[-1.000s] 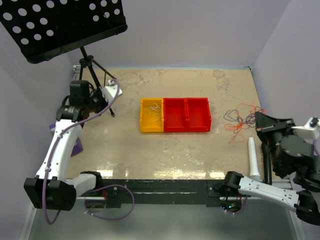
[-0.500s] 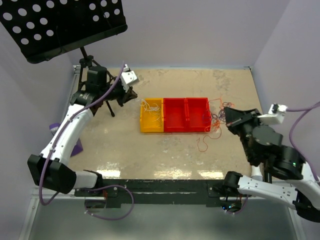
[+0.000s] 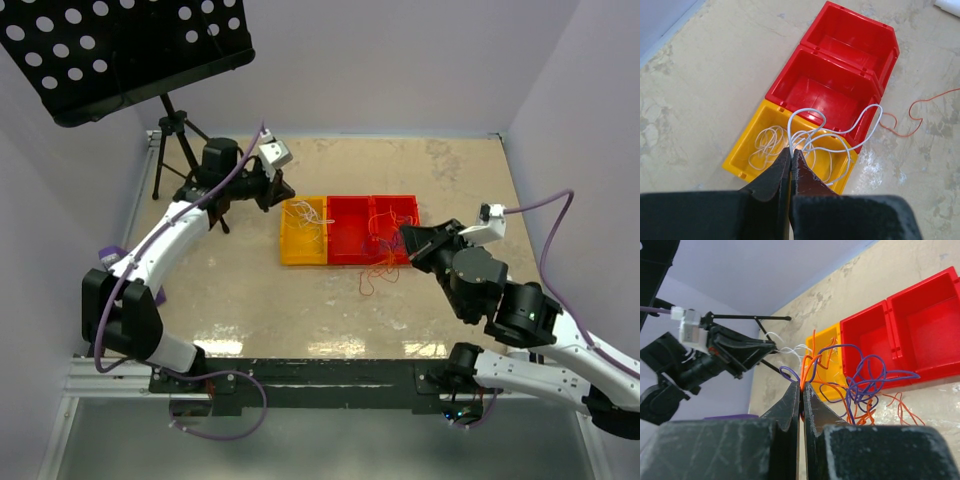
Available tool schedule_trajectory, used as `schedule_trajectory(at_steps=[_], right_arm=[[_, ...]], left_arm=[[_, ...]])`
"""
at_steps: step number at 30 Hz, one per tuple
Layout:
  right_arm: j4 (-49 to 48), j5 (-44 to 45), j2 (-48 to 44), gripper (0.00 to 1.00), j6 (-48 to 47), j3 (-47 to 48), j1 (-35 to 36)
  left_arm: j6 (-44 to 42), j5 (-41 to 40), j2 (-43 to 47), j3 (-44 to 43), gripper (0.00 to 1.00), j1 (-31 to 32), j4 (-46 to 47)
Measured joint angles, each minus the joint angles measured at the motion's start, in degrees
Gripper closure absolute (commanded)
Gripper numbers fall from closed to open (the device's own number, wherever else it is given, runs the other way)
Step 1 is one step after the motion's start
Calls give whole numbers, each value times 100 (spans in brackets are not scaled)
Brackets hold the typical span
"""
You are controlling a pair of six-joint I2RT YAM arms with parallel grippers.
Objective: Untangle the cables
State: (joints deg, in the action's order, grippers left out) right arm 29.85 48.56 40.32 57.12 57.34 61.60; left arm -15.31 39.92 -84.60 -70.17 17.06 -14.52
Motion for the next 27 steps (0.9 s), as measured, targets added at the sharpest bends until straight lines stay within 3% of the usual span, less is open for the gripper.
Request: schedule_trajectory(at_steps=[7, 22, 27], right_arm=[[-197, -269, -131, 100, 116, -304, 0], [-201, -514, -330, 100, 352, -680, 0], [-201, -605, -282, 100, 376, -682, 0]], left_arm=[[391, -208, -457, 407, 100, 190, 752], [780, -2203, -1156, 892, 100, 645, 1738], [774, -2653, -1405, 894, 74, 846, 1829]])
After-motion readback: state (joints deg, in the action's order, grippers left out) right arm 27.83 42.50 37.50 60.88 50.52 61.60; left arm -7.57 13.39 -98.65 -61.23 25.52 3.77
